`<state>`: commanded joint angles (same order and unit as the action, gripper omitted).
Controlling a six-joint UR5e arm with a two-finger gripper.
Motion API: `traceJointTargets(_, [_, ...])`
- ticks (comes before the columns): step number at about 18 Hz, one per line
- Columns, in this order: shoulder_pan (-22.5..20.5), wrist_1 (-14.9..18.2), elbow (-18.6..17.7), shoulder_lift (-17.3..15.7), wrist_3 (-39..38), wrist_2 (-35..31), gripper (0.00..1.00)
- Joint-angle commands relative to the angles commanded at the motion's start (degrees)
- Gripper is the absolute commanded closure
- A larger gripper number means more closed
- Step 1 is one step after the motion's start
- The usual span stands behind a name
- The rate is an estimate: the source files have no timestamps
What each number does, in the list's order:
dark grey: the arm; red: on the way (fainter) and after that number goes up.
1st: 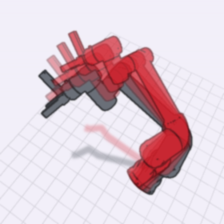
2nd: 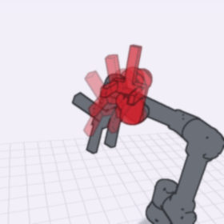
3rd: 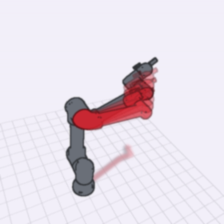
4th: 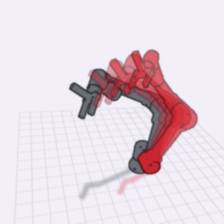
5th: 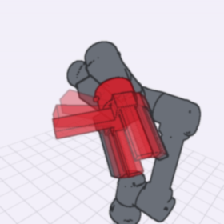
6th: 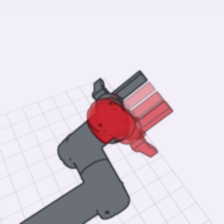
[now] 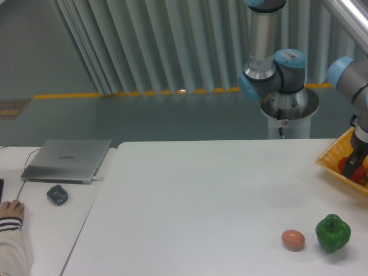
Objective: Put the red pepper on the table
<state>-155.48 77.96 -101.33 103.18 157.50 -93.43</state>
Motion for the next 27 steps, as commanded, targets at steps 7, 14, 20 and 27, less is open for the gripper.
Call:
traceJointTargets(7, [0.3,-0.2,-1.6,0.0,-0.2,0.0,0.00])
traceJointTargets(14, [0.5,-0.2,-1.6,-0.1,-0.4,-0.1,0.09])
traceJointTargets(20, [0.3,-0.4,-2.0,-0.2,-0.4,-0.3,0.11])
traceJointTargets(27, [0.2,-0.1,0.3,-0.2,-0.2,-2.0,0.10])
